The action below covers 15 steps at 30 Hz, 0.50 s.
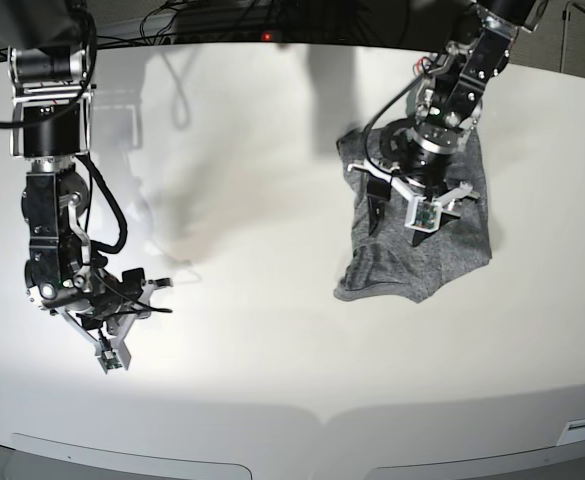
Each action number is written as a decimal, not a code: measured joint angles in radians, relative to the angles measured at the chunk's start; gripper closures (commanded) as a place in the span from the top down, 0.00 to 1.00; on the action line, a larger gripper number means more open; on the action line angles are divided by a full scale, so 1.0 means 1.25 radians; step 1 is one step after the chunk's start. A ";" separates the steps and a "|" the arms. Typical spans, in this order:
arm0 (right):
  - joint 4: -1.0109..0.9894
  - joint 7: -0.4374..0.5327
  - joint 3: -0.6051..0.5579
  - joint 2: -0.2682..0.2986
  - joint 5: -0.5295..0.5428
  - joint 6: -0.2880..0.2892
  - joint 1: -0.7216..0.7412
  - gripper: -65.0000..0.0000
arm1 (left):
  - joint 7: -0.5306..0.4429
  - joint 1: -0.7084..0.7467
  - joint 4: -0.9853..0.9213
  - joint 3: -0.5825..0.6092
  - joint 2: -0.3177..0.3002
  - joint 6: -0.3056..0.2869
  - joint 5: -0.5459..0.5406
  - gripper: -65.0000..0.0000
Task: Fold the T-shirt properly
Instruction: 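Press the bundle's side flat with the left gripper and release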
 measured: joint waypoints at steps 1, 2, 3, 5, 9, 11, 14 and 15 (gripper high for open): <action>0.000 0.000 0.000 0.000 0.000 0.000 0.000 0.34 | 0.006 -0.004 0.000 0.000 0.000 0.000 0.000 0.57; 0.000 -0.001 0.000 0.000 0.000 0.000 0.000 0.34 | 0.007 -0.004 0.000 0.000 0.000 0.000 0.000 0.57; 0.000 0.000 0.000 0.000 0.000 0.000 0.000 0.34 | 0.008 -0.004 0.000 0.000 -0.001 0.000 0.000 0.57; 0.000 0.000 0.000 0.000 0.000 0.000 0.000 0.34 | 0.009 -0.004 0.000 0.000 -0.005 -0.007 0.030 0.57; 0.000 0.000 0.000 0.000 0.000 0.000 0.000 0.34 | 0.024 -0.021 0.001 0.001 -0.022 -0.012 0.146 0.57; 0.000 0.000 0.000 0.000 0.000 0.000 0.000 0.34 | 0.063 -0.036 0.016 0.001 -0.034 -0.011 0.148 0.57; 0.000 0.023 0.000 0.000 0.000 0.000 0.000 0.34 | 0.117 -0.058 0.058 0.001 -0.047 -0.006 0.147 0.57; 0.000 0.042 0.000 0.000 0.014 0.000 0.000 0.34 | 0.135 -0.064 0.078 0.001 -0.050 -0.004 0.146 0.57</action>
